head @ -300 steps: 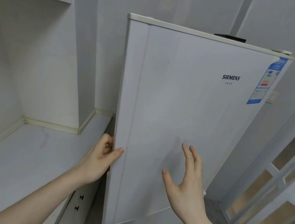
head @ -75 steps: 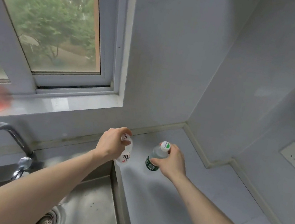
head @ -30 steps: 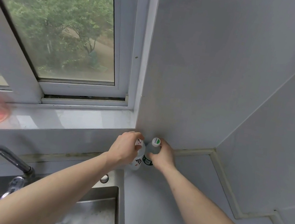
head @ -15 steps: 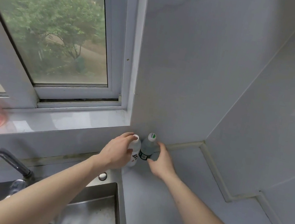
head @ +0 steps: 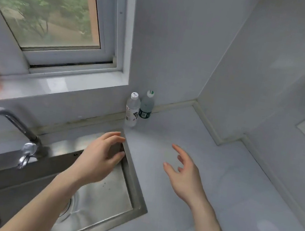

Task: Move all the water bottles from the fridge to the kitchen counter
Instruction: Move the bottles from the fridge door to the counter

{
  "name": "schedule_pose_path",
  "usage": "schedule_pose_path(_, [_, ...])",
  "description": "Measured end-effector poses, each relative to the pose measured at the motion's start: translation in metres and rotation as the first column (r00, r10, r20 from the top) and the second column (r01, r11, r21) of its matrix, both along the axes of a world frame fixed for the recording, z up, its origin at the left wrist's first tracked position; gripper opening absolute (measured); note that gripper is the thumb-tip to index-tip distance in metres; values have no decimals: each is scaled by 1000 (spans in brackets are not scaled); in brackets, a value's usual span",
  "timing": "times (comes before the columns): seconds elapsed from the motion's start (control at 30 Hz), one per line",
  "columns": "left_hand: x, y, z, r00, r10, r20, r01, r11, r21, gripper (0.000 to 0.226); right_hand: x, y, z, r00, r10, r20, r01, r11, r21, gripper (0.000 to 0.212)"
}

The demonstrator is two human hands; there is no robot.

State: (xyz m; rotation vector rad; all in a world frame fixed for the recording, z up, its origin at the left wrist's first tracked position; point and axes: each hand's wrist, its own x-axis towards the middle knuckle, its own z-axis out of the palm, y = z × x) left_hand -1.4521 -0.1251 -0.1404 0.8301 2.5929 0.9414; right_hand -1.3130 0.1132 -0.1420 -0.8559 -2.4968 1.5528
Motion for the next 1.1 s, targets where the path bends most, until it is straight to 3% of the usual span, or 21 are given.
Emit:
schedule_pose_path(0.33, [103, 49, -6, 928, -372, -24, 370, 927, -58, 48, 170, -34, -1, 980, -169, 107, 153, 977, 146, 59])
schedule_pose_path(0.63, [202, 106, 35, 754, -645, -126, 642, 764, -69, 46, 299, -43, 32, 890, -455, -25, 452, 874, 180, 60])
schedule_pose_path(0.83, [307, 128, 43, 598, -792, -124, 792, 608, -62, 45, 422, -65, 45, 790, -611, -55, 609, 770, 192, 62])
schedule_pose_path(1.1, [497, 148, 57, 244, -952, -183, 968, 249, -3, 46, 617, -143, 61, 509, -856, -93, 854, 489, 179, 61])
